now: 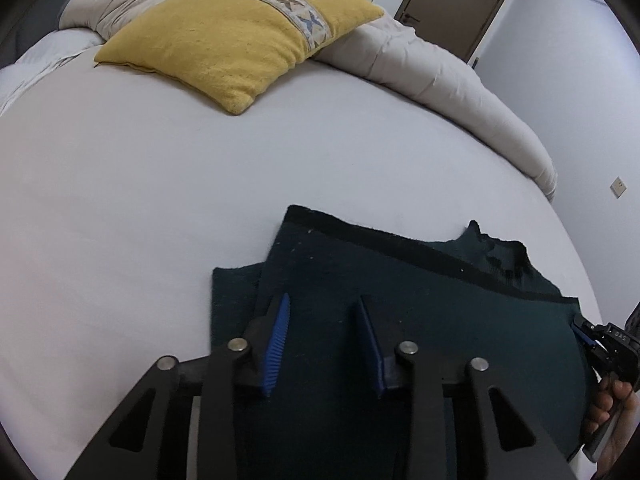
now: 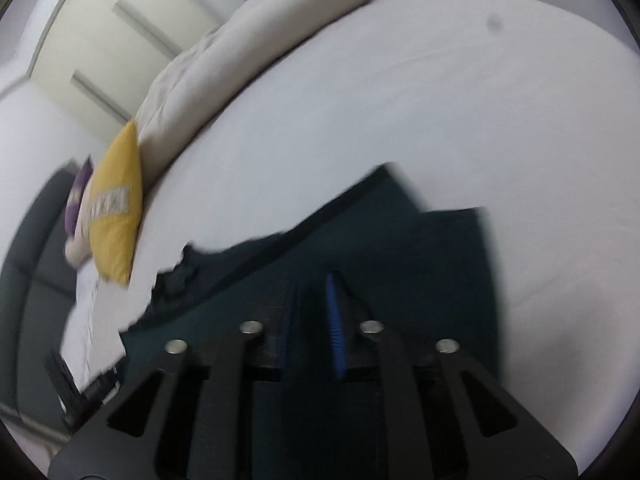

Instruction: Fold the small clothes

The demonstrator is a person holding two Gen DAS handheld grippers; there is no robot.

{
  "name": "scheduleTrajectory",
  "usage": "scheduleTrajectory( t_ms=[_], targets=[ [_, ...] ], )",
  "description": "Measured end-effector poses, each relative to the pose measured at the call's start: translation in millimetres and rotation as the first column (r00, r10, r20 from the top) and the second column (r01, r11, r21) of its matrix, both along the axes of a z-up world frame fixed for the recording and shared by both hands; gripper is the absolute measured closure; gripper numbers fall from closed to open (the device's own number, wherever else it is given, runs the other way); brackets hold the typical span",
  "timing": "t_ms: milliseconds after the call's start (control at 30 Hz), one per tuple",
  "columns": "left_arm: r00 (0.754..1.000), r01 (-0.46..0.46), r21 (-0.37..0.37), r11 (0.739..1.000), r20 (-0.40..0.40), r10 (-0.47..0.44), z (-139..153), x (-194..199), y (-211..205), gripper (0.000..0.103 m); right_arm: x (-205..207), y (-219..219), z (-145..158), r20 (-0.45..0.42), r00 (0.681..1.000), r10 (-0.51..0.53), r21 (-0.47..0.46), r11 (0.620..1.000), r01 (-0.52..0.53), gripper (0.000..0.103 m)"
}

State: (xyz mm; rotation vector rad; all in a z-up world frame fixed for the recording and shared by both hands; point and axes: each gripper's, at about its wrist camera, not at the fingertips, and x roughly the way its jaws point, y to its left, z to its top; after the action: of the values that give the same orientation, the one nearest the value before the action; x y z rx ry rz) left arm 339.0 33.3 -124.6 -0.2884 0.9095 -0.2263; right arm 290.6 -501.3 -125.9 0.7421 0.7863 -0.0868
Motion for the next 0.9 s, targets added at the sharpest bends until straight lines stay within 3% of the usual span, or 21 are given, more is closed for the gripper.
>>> scheduleTrajectory(
  t_ms=[100, 233, 300, 333, 467, 567, 667, 700, 833, 867, 900],
  targets=[
    [1.000, -0.003, -0.010, 1.000, 0.014, 0.003, -2, -7, 5, 0.068, -11, -28, -3, -0.007, 0.997, -0.071, -0.030, 0.997, 0.071, 0.093],
    [1.000, -0.002, 0.007, 1.000, 0.017, 0.002, -1, -14, 7, 0.069, -26, -49, -6, 0.001, 0.992, -0.126, 0.005, 0.992, 0.126, 0.098],
    [1.000, 0.001, 0.024, 1.000, 0.018, -0.001, 1, -18, 6, 0.069, -36, -57, -1, -0.040, 0.981, -0.190, -0.062, 0.980, 0.187, 0.083],
    [1.000, 0.001, 0.036, 0.999, 0.020, -0.002, 3, -21, 5, 0.069, -43, -55, 5, -0.049, 0.978, -0.205, -0.095, 0.975, 0.200, 0.083],
    [0.999, 0.004, 0.123, 0.992, 0.033, -0.008, 8, -37, 1, 0.064, -71, -24, 32, 0.032, 0.998, -0.055, -0.060, 0.997, 0.056, 0.083],
    [1.000, 0.004, 0.142, 0.990, 0.030, -0.009, 9, -49, 4, 0.064, -95, 21, 42, 0.070, 0.988, 0.140, -0.037, 0.990, -0.138, 0.080],
    [1.000, -0.007, 0.181, 0.983, 0.021, 0.003, 10, -60, 5, 0.052, -118, 56, 37, 0.075, 0.963, 0.259, -0.029, 0.966, -0.257, 0.054],
    [1.000, -0.015, 0.190, 0.982, 0.017, 0.012, 10, -63, 7, 0.048, -122, 60, 31, 0.066, 0.960, 0.273, -0.032, 0.962, -0.271, 0.046],
    [1.000, -0.004, 0.197, 0.980, 0.004, 0.003, 6, -77, 12, 0.047, -141, 45, 11, -0.003, 0.988, 0.155, -0.071, 0.985, -0.155, 0.046],
    [1.000, -0.001, 0.200, 0.980, 0.003, 0.001, 6, -78, 11, 0.047, -144, 37, 4, -0.021, 0.992, 0.122, -0.080, 0.989, -0.123, 0.049],
    [1.000, -0.001, 0.200, 0.980, 0.000, 0.001, 7, -80, 12, 0.047, -148, 28, -2, -0.027, 0.994, 0.105, -0.081, 0.991, -0.107, 0.062]
  ],
)
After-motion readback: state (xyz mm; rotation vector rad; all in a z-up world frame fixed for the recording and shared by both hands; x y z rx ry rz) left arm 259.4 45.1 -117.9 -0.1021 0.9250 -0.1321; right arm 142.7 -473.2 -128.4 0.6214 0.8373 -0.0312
